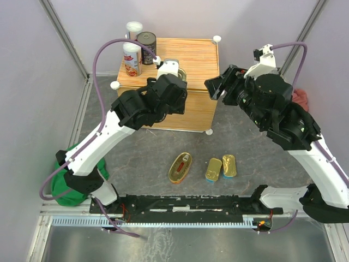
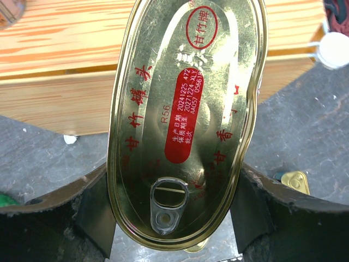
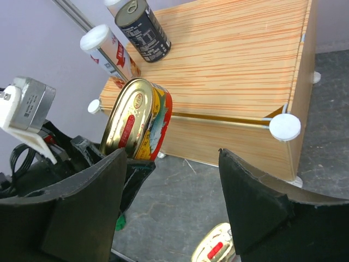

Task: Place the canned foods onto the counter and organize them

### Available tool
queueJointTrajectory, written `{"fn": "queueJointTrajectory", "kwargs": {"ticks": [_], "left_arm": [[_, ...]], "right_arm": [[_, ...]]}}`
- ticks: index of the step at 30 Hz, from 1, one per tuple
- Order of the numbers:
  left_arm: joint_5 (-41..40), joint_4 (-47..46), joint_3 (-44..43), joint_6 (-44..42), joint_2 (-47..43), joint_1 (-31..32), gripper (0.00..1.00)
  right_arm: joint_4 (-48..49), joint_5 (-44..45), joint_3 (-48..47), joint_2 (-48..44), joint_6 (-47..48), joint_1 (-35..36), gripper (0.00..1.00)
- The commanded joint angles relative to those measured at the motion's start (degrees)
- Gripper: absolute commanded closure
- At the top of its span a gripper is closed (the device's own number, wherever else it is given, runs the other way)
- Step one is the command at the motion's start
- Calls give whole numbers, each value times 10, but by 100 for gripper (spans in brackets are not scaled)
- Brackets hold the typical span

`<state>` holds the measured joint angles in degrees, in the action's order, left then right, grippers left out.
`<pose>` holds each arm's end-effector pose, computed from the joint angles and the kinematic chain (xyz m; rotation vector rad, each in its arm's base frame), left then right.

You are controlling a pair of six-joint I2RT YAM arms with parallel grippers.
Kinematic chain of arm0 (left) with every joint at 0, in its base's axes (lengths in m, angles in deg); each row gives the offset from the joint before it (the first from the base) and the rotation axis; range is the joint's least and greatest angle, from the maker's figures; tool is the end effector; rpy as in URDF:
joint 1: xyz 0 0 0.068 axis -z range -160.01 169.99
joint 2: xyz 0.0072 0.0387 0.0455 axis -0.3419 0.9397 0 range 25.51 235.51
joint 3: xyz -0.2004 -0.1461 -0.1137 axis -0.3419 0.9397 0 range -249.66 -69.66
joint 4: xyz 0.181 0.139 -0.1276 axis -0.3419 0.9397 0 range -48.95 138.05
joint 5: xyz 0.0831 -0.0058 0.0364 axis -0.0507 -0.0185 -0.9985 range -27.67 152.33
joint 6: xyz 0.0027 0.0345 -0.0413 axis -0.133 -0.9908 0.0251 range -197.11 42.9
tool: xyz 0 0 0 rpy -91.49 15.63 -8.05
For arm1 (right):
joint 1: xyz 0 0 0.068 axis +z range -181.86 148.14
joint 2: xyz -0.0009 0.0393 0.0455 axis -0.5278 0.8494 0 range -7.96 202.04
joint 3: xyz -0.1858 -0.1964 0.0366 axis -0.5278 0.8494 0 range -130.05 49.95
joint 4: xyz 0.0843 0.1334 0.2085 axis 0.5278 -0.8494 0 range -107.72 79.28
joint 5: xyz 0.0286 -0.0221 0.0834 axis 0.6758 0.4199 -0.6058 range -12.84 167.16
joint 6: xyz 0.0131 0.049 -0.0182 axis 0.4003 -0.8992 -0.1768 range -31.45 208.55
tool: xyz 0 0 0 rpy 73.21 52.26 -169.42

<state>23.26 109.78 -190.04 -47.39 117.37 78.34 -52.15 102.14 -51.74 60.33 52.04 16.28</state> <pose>0.1728 -0.2375 0.4815 0.1817 2.0910 -0.1399 0.1441 0.1383 0.5289 0.1551 1.7449 0.7248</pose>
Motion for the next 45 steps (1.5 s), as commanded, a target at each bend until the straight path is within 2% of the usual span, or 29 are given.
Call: {"fn": "queueJointTrajectory", "kwargs": {"ticks": [1, 11, 16, 27, 31, 34, 39, 42, 45], "left_arm": [[16, -52, -47, -36, -4, -43, 97], [78, -25, -166, -70, 84, -134, 97], [95, -23, -181, -77, 109, -168, 97], [96, -17, -203, -85, 146, -191, 95], [94, -13, -203, -85, 153, -195, 82], [96, -7, -203, -86, 162, -197, 61], [102, -6, -202, -88, 171, -203, 41], [101, -9, -202, -87, 172, -207, 32], [102, -13, -202, -86, 174, -212, 28]], "right_arm": [[26, -46, -31, 12, -29, -29, 24], [32, -75, -23, 12, -44, -49, 24], [31, -82, -17, 10, -44, -52, 24], [35, -101, -23, 28, -42, -61, 24], [35, -108, -28, 34, -40, -68, 24], [38, -114, -28, 37, -39, -74, 24], [44, -122, -16, 37, -45, -81, 24], [45, -125, -18, 40, -45, -85, 24], [42, -127, -21, 43, -44, -87, 24]]}}
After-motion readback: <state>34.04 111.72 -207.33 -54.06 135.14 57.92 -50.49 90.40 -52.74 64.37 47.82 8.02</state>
